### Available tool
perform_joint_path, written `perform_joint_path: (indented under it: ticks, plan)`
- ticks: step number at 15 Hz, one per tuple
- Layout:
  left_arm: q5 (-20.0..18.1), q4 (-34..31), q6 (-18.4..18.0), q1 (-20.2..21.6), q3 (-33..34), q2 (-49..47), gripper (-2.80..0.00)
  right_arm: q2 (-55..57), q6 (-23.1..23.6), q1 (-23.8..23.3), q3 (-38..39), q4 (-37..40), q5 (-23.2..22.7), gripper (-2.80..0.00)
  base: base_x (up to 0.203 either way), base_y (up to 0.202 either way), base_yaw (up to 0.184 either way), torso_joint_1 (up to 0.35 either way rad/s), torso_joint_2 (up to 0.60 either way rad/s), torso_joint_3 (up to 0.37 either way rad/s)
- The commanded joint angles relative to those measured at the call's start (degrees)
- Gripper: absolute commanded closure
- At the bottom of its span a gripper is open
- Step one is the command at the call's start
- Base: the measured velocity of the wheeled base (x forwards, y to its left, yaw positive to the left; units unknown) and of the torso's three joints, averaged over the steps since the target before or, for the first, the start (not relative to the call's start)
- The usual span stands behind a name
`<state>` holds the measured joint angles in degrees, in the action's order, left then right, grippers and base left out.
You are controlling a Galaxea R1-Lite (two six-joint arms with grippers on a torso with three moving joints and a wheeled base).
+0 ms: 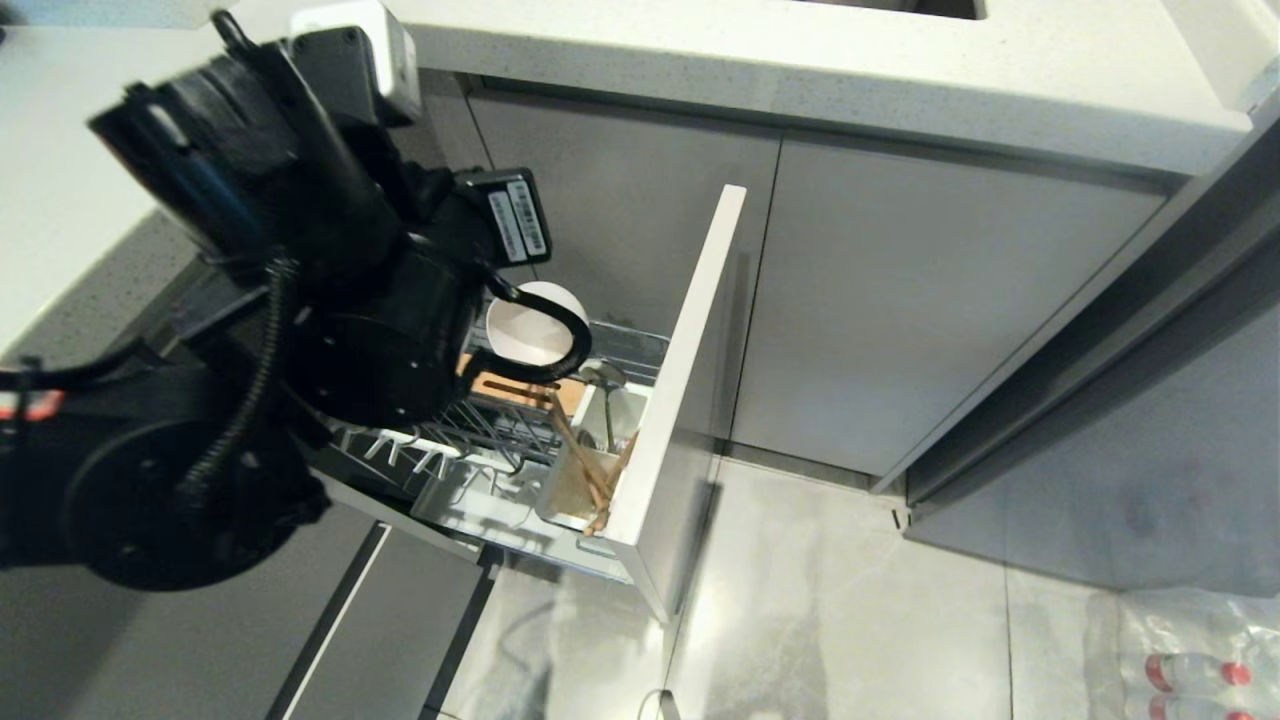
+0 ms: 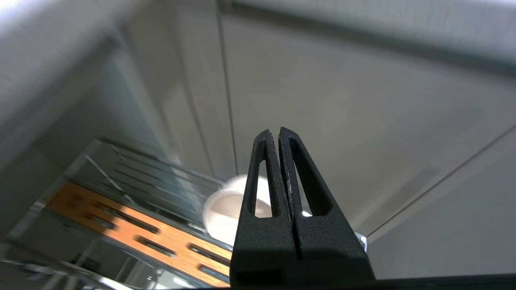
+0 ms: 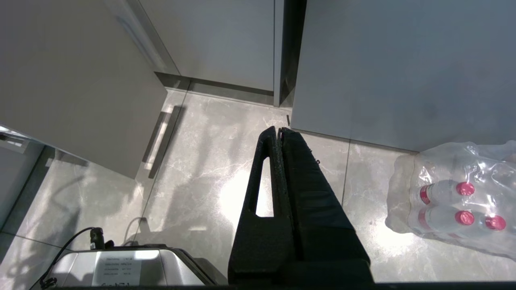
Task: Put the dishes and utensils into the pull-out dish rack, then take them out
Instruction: Pick up the plate and place it in the cupboard
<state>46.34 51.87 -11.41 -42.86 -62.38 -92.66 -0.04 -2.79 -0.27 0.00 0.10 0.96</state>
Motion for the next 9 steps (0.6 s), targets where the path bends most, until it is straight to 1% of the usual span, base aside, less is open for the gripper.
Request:
perform_joint_path:
  ticks: [1, 3, 6, 9]
  plan:
    - [0.6, -5.0, 0.0, -0.4, -3.1, 6.5, 0.0, 0.0, 0.0, 0.0, 0.1, 0.0, 0.0, 0.0, 0.0, 0.0, 0.0, 0.0, 0.0, 0.0]
    - [1.4, -12.8, 0.0, 0.1, -8.3, 10.1, 0.0, 0.0, 0.0, 0.0, 0.1, 0.0, 0.0, 0.0, 0.0, 0.0, 0.0, 0.0, 0.0, 0.0]
    - [2.7, -24.0, 0.0, 3.5, -16.7, 13.4, 0.0, 0.0, 0.0, 0.0, 0.1, 0.0, 0.0, 0.0, 0.0, 0.0, 0.0, 0.0, 0.0, 0.0]
    - [3.4, -38.4, 0.1, 10.9, -28.4, 14.5, 0.0, 0.0, 0.0, 0.0, 0.1, 0.0, 0.0, 0.0, 0.0, 0.0, 0.0, 0.0, 0.0, 0.0]
